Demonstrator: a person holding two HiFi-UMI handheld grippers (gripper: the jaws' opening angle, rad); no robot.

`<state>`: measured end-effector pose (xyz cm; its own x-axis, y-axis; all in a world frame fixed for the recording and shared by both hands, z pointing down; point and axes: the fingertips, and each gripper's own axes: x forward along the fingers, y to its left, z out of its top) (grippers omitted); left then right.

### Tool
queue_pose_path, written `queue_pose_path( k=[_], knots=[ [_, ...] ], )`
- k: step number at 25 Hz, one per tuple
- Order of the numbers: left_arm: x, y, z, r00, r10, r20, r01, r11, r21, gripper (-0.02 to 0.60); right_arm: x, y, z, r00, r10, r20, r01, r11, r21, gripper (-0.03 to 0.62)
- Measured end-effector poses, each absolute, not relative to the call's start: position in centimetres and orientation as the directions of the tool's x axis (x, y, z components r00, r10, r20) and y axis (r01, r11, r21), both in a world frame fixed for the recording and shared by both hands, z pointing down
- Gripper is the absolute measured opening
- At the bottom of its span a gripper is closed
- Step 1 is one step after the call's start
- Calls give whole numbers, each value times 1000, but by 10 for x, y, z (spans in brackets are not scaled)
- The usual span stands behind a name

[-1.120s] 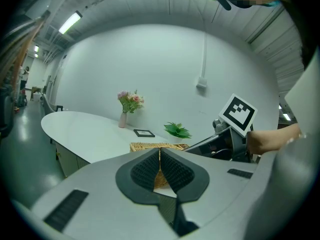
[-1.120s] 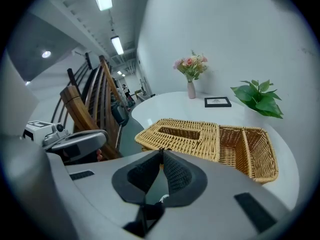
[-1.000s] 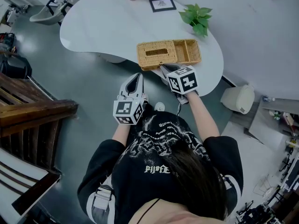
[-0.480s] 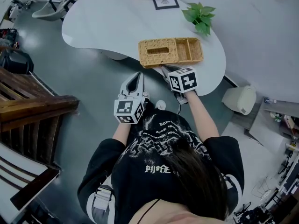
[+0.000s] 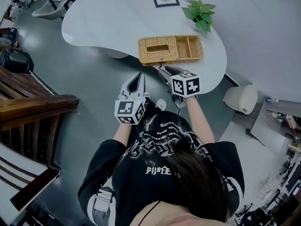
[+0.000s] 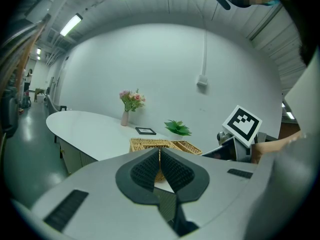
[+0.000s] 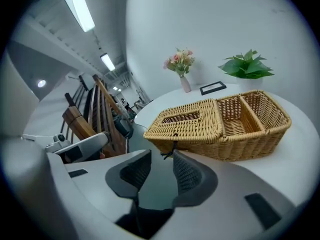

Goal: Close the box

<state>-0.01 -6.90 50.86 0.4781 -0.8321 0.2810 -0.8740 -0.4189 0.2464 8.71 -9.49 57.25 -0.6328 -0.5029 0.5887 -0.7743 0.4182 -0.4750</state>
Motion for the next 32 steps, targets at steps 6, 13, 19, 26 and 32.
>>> queue_pose_path(
  k=[6,13,19,26,32],
  knots=[
    [8,-59,509,491,-827,276,-868,-434,242,25,108,-81,560,-586,-615,527,-808,394,-437,178],
    [17,-48,505,504,-826,251,-860,-454,234,25,122,-67,540,-491,-759,428,-868,386,-312,181],
    [26,-39,512,500,-830,248,-864,-457,214,25,115,-50,536,-457,-803,382,-890,411,-199,178],
    [25,-37,515,469,-848,247,-881,-430,197,25,125,-46,534,-370,-865,337,-929,355,-109,36],
    [24,-34,518,453,-856,249,-890,-421,174,25,118,-45,531,-387,-862,327,-920,386,-73,25]
  ],
)
